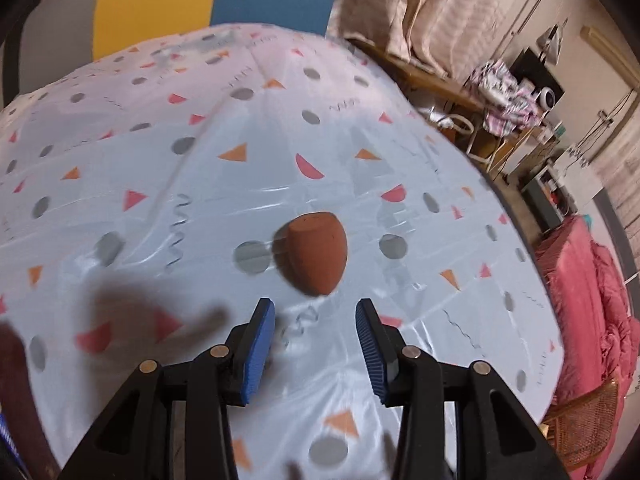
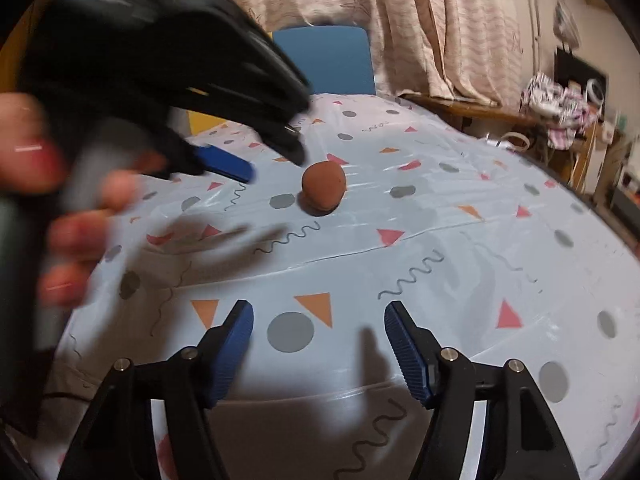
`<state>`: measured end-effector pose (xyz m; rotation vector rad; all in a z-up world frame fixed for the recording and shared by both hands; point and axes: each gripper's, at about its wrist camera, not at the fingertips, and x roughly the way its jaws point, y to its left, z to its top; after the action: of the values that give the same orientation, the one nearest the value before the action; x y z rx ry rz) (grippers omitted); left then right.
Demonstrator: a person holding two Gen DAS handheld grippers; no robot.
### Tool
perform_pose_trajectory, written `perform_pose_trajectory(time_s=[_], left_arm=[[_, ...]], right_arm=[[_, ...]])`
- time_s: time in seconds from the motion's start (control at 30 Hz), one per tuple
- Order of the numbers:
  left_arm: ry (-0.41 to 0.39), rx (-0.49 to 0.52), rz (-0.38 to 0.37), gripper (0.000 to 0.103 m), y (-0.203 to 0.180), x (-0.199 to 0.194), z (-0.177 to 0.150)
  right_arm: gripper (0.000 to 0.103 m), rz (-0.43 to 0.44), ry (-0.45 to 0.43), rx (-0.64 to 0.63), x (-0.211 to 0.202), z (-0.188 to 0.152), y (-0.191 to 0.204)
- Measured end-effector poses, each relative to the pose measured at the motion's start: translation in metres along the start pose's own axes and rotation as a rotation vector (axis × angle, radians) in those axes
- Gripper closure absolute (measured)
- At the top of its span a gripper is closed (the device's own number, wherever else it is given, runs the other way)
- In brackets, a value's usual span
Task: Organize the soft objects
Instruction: 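Move the left gripper to the brown makeup sponge and grasp it, then carry the brown makeup sponge into the tray with the left gripper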
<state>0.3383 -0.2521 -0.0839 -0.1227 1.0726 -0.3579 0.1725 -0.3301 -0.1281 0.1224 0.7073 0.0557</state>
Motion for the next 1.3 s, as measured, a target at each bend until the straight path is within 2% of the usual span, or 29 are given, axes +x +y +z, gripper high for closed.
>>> perform_pose_trajectory(time_s=[0.13,0.3,0.4,0.6,0.8,1.0,1.3], left_arm=[[0.023,0.039,0.085,0.06,-0.009,0.034,0.016],[0.032,0.115,0.112,0.06,-0.018,0.06,0.026],[0.013,0.14,0.099,0.06,-0.021,0.062,0.026],[-0.002,0.115,0.046,0.069,-0.01,0.054,0.021],[-0.022,0.005,0.004,0.071,0.014,0.028,0.007],[-0.074,-0.02,-0.025,0.071,0.033,-0.013,-0.017],[-0.16,-0.027,-0.052,0.071,0.061,-0.103,-0.069]], right_arm=[[0.034,0.012,0.019,0.053,0.006,-0.002,-0.006],[0.034,0.017,0.032,0.1,0.01,-0.006,-0.012],[0.034,0.025,0.031,0.113,0.01,-0.007,-0.014],[0.034,0.015,0.046,0.11,0.013,-0.009,-0.011],[0.034,-0.002,0.052,0.092,0.013,-0.01,-0.009],[0.034,0.004,0.058,0.099,0.013,-0.01,-0.011],[0.034,-0.009,0.071,0.034,0.007,-0.009,0.002]])
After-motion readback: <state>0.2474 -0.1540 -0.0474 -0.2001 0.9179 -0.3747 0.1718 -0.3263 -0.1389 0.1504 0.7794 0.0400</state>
